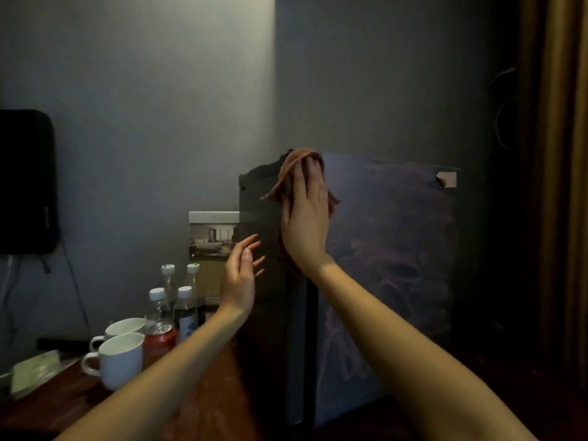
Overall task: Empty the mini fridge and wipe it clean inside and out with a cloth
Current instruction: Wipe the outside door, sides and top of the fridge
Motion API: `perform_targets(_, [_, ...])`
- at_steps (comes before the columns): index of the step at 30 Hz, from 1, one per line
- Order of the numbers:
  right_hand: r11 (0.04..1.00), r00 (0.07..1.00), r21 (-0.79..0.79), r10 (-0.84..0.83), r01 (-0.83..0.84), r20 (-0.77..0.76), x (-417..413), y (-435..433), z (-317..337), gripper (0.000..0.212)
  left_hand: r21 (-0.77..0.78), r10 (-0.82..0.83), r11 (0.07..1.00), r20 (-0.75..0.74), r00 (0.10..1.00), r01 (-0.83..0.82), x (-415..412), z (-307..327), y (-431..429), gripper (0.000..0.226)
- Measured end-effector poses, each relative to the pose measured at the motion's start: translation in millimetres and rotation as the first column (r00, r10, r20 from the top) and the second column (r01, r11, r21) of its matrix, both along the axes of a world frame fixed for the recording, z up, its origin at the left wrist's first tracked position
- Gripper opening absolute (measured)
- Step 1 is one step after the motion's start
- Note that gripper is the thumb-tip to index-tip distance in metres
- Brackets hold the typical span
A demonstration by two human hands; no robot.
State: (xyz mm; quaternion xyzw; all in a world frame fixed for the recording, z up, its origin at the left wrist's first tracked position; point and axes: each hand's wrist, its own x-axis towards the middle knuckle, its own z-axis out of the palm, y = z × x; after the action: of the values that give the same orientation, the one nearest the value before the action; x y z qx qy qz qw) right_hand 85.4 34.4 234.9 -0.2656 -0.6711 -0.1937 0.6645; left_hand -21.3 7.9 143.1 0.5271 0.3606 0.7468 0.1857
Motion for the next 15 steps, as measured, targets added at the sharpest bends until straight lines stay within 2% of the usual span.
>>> perform_targets(3, [0.996,0.998,0.081,-0.037,0.033,0.059,-4.9,9.6,-45.2,0.058,-0.029,0.035,0.999,0.034,0.999,-0.034,-11.5,-11.8,3.7,0.03])
perform_targets(6, [0.997,0.993,0.079,-0.02,0.011,0.116,-2.1,11.3,-102.3,0.054,-0.072,0.038,0.997,0.111,0.993,-0.031,-11.6,-33.7,12.8,0.03])
perform_targets(8, [0.998,0.976,0.06,-0.015,0.002,0.216,4.4,10.3,-146.9,0.052,-0.112,0.031,0.994,0.161,0.986,-0.013,-5.1,-59.3,19.2,0.028])
perform_targets(12, [0.999,0.873,-0.044,0.035,-0.015,0.486,28.1,5.5,-244.3,0.052,-0.219,0.119,0.973,0.182,0.976,-0.077,14.0,-113.5,19.8,0.027])
perform_targets(15, [0.989,0.768,-0.145,0.119,-0.034,0.63,46.1,1.2,-296.8,0.051,-0.284,0.169,0.952,0.182,0.969,-0.112,25.4,-143.8,10.0,0.029])
